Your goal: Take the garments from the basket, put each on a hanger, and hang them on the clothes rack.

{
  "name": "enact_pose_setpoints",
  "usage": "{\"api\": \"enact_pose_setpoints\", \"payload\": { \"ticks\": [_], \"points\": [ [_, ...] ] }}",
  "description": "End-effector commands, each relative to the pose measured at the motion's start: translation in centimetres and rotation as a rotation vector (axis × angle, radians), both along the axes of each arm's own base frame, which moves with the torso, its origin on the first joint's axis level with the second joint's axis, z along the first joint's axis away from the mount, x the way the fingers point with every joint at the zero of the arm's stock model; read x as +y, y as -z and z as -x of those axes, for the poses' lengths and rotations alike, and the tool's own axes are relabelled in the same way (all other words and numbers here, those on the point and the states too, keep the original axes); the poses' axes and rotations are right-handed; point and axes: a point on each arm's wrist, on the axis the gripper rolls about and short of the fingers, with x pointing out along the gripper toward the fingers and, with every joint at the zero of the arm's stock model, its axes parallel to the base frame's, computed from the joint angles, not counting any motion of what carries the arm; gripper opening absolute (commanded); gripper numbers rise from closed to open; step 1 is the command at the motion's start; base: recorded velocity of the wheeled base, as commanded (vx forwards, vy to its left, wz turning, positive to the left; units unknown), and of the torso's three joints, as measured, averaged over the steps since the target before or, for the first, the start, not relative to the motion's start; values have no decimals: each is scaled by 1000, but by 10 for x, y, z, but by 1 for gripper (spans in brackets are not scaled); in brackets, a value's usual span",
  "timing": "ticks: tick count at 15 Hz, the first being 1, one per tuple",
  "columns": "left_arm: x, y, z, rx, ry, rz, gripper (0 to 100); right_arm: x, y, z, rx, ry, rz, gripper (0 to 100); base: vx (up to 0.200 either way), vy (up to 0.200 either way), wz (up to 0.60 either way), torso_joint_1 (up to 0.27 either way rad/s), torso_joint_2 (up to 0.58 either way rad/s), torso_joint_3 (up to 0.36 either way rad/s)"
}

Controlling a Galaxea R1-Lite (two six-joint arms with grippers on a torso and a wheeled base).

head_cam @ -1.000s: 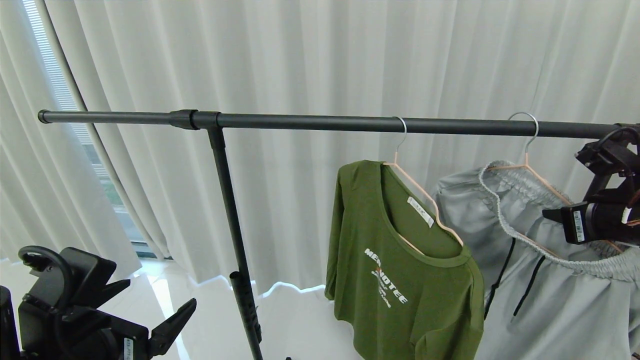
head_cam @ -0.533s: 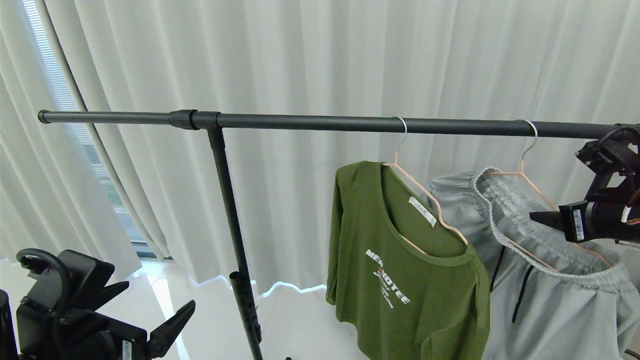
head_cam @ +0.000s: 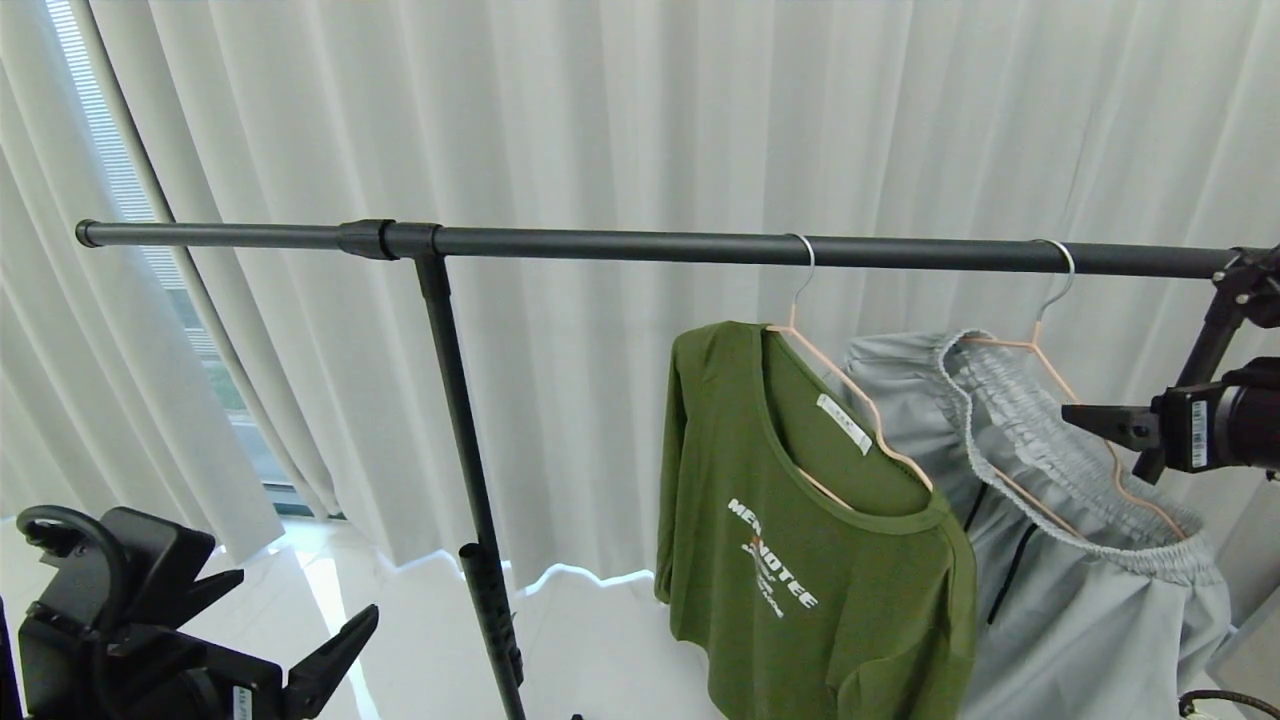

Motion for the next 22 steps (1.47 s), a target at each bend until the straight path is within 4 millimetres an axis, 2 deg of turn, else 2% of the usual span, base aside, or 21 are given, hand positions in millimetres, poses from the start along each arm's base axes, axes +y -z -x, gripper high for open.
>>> {"api": "enact_pose_setpoints", "payload": {
  "ticks": [1,4,7,9,17,22],
  "points": [
    [9,-2,3,-23,-67,3,100,-3,-21,38,-118,-14,-40,100,0,0,0,0,0,0],
    [26,-7,6,-67,-207,-11,100,-7,-38,71,-233,-14,-50,100,0,0,0,0,0,0],
    [39,-5,15,-89,-327,-18,100,-9,-38,88,-268,-12,-45,100,0,0,0,0,0,0],
    [42,-2,21,-99,-359,-20,100,-9,-34,94,-271,-15,-31,100,0,0,0,0,0,0],
    [43,-3,33,-145,-407,-51,100,-18,-33,99,-292,48,18,100,-200,0,0,2,-1,3],
    [43,4,47,-179,-433,-53,100,-21,-14,117,-286,68,70,100,-160,0,0,1,1,2]
  ]
}}
